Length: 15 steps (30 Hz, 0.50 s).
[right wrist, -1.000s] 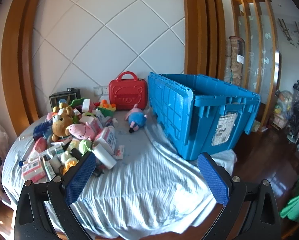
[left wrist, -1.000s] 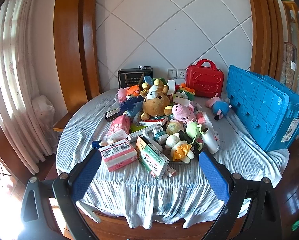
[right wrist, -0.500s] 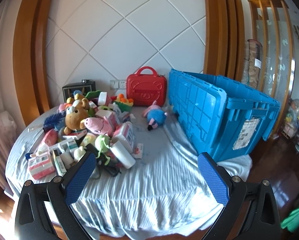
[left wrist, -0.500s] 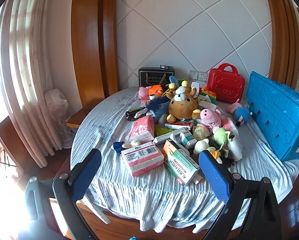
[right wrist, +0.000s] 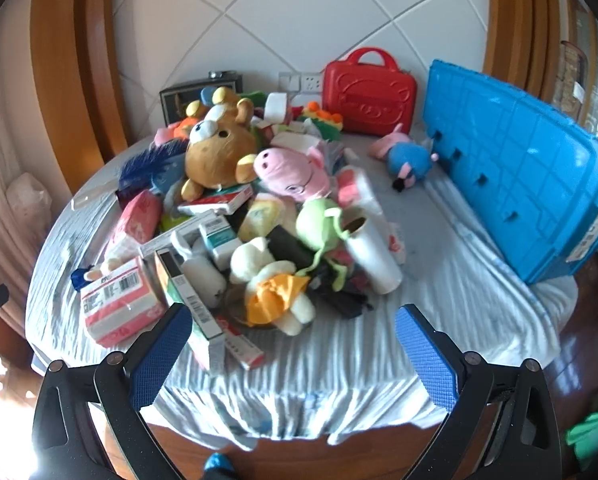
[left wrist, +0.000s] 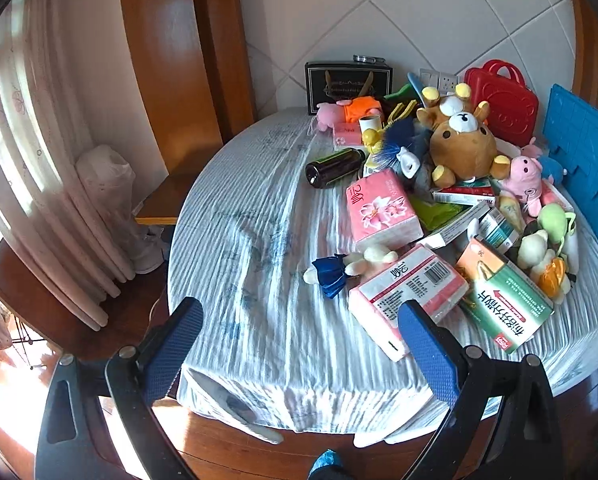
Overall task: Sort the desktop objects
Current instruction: 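Move both tools toward the pile of toys and boxes on the bed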
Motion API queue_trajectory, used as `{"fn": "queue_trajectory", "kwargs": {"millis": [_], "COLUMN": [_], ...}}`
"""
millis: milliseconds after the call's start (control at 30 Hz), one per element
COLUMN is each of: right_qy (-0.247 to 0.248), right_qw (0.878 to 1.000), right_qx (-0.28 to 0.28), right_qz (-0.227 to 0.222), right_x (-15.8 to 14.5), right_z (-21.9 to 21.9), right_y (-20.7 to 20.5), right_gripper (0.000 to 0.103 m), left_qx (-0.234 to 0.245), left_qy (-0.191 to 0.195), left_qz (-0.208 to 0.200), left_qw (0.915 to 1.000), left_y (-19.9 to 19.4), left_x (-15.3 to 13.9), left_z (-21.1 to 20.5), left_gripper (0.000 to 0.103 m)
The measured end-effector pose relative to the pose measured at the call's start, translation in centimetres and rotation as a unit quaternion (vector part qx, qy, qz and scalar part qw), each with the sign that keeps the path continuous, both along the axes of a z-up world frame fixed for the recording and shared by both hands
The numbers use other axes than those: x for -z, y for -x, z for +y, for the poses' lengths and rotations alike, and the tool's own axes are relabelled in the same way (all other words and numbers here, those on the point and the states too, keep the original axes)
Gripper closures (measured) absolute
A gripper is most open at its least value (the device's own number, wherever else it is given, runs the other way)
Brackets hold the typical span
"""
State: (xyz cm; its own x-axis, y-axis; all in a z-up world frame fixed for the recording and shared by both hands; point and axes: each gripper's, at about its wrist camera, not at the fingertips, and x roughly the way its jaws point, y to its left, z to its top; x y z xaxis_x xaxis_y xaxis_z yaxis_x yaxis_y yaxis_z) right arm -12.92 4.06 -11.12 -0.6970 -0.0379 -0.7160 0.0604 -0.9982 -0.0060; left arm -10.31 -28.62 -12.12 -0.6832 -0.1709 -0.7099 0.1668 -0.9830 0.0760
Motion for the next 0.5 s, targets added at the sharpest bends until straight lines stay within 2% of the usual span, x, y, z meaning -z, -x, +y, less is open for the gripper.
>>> {"fn": "queue_trajectory", "kwargs": {"millis": [200, 333, 500], "right_qy": [-0.004, 0.014, 0.015], "right_qw": [0.999, 0.997, 0.994], "right_qx": [0.004, 0.017, 0.01], "right_qz": [-0.05, -0.077, -0.104], "right_x": [3.1, 4.6, 6.0], "right_z": [-4.0, -4.2, -4.4], "right_y": [2.3, 3.1, 4.1], "right_gripper": [0.0, 0.0, 0.001], "left_qx": [0.093, 0.145, 0.187], "left_qy": [-0.012, -0.023, -0.016], "left_qz": [-0.041, -0.068, -0.099], "left_qw": [0.9947, 0.9869, 0.9771], "left_y": [4.7, 6.6, 8.6], "left_x": [3.5, 5.3, 6.9], "left_z": [1.1, 3.4, 5.6], "left_gripper": [0.003, 0.003, 0.003]}}
